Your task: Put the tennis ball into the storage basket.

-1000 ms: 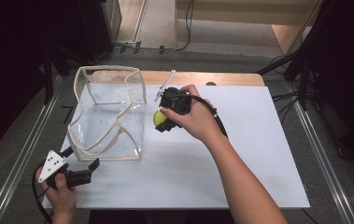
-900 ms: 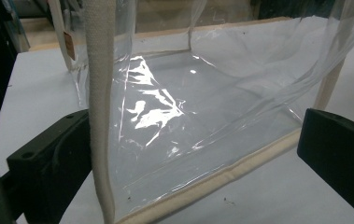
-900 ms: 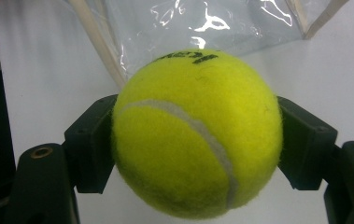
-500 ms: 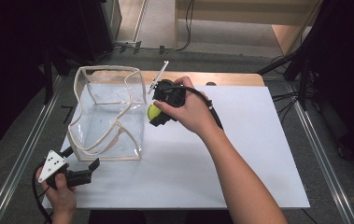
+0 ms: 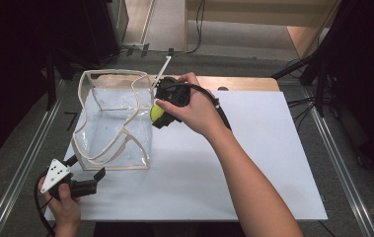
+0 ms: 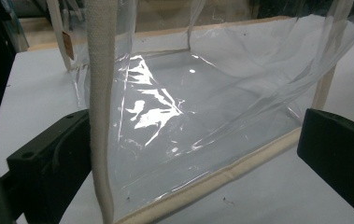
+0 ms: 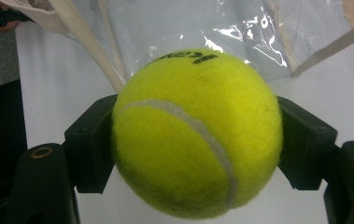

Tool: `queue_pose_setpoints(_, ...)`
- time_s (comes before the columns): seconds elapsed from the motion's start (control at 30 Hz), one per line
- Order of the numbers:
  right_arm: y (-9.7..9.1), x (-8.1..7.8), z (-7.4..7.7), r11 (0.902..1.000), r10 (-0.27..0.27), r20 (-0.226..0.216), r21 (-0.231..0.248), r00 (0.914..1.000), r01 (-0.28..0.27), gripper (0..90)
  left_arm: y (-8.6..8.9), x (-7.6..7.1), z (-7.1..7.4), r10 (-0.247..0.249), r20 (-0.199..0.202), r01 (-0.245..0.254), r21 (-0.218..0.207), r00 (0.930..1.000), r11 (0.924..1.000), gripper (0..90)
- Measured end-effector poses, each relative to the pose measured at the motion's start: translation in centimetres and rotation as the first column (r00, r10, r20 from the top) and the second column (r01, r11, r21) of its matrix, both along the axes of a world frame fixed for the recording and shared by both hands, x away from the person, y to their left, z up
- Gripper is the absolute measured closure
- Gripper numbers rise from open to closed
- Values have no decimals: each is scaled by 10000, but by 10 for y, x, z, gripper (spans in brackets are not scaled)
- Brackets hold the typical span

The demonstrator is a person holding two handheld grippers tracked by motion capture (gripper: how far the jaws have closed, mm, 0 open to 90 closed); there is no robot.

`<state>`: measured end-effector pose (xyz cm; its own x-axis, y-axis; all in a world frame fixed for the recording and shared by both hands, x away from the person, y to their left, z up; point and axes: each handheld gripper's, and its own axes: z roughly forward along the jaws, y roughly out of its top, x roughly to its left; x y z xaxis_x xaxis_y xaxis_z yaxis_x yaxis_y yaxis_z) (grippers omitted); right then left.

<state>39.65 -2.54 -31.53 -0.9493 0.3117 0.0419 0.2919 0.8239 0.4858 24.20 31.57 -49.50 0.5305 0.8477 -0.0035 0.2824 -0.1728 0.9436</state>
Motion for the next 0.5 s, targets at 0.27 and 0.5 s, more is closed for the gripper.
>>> queue_pose_setpoints(0.27,8,1,9,9999,126,27,-24,9999,-126,227,0,0,0,-8,-5,8,-3,10000,10000,0)
queue_pose_setpoints(0.5,14,2,21,9997,239,153,23,9996,-239,227,0,0,0,0,-9,0,-24,10000,10000,0)
